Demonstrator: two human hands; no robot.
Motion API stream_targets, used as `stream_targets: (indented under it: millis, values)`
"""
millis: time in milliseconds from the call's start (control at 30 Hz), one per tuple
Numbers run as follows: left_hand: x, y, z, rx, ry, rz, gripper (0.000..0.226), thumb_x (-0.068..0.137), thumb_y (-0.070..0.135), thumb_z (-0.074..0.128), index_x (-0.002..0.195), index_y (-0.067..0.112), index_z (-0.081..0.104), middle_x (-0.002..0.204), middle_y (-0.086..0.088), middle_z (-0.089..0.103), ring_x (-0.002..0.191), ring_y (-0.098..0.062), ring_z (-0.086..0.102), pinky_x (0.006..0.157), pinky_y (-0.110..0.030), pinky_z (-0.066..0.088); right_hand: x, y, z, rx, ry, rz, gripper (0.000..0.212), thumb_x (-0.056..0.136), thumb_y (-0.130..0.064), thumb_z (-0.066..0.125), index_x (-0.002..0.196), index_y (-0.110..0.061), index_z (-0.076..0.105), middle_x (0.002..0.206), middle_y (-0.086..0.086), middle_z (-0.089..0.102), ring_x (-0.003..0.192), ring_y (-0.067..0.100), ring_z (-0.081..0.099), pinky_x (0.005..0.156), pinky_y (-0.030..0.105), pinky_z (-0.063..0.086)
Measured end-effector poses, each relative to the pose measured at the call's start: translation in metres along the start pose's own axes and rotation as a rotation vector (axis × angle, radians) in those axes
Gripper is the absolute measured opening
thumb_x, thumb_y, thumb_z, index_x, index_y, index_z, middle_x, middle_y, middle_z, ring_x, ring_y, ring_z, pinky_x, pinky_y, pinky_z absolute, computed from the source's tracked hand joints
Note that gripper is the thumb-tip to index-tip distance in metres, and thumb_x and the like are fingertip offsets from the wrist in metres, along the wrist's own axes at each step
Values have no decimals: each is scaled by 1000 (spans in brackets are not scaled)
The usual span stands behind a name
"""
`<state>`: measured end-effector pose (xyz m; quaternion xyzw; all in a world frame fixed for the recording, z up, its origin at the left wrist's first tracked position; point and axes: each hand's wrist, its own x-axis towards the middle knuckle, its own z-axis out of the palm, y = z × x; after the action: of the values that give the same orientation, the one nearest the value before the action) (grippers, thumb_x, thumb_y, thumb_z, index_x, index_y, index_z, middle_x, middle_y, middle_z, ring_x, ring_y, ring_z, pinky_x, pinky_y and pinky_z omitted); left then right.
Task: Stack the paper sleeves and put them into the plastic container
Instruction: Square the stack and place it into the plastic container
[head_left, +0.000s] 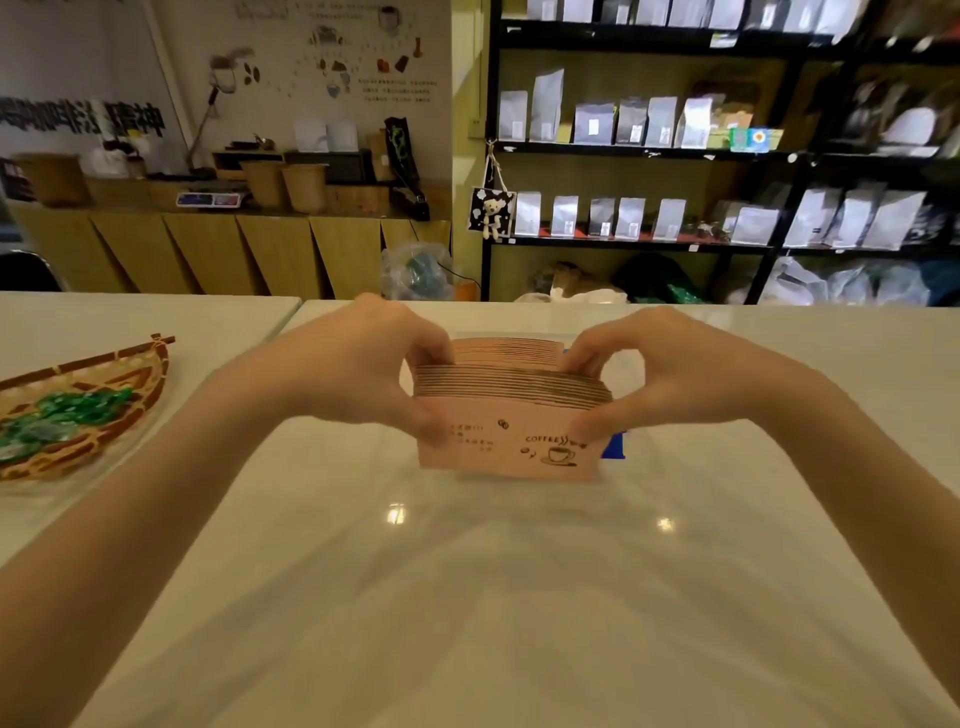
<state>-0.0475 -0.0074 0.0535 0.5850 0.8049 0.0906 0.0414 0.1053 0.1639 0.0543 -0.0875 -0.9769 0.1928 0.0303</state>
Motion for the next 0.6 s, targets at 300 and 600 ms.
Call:
stream_targets:
  millis: [300,600]
  values:
    - [64,-27,-1,127,260,-50,46,64,36,74,104,19,59,121,-1,53,117,-18,37,101,-38,31,49,27,-12,-32,276,26,43,69,-34,72,109,-22,60,88,-14,55,80,-1,49,66,6,29]
    - [92,-46,29,129,44,-130,52,60,42,76,106,21,62,146,0,29,136,-22,6,111,-48,10,80,56,16,-51,79,123,48,69,-38,72,111,-20,61,111,-3,60,98,13,52,74,16,40]
